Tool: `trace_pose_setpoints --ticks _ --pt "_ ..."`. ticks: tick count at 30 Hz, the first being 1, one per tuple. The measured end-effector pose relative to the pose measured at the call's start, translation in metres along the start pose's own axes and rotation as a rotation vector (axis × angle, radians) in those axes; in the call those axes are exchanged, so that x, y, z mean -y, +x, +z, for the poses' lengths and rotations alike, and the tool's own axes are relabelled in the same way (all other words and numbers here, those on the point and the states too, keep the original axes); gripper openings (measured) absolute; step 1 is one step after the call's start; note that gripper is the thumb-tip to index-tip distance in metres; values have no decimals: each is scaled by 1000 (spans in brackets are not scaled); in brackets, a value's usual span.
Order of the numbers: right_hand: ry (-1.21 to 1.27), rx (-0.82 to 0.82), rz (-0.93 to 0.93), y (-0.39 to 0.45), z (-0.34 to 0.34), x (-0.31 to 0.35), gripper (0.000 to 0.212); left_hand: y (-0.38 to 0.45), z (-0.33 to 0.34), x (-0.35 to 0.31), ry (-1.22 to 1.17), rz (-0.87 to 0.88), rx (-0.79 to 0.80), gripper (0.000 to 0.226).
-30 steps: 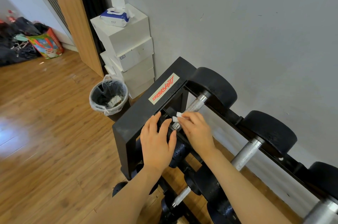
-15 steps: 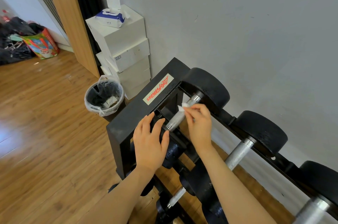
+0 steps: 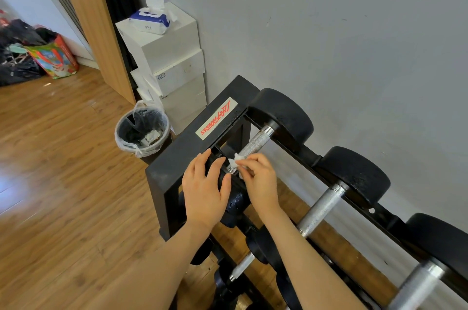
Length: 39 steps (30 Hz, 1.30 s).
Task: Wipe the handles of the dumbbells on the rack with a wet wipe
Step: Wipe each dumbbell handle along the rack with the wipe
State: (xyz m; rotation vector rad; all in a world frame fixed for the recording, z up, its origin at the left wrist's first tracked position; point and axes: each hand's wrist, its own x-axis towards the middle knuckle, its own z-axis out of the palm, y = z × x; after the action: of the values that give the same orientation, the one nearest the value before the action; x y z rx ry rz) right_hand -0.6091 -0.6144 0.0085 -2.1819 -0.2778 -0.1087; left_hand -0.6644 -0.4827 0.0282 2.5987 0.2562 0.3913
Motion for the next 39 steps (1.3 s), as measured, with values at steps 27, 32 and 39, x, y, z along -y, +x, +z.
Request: trace_pose_setpoints --ticks 27,32,39 --pt "-51 6 -26 16 -15 4 17 -8 -8 -1 -165 -147 45 63" --pt "-257 271 -237 10 -16 7 17 -18 -6 9 -182 -174 45 69" --pt "-301 172 -200 16 -17 4 25 -19 -6 15 -153 -141 67 67"
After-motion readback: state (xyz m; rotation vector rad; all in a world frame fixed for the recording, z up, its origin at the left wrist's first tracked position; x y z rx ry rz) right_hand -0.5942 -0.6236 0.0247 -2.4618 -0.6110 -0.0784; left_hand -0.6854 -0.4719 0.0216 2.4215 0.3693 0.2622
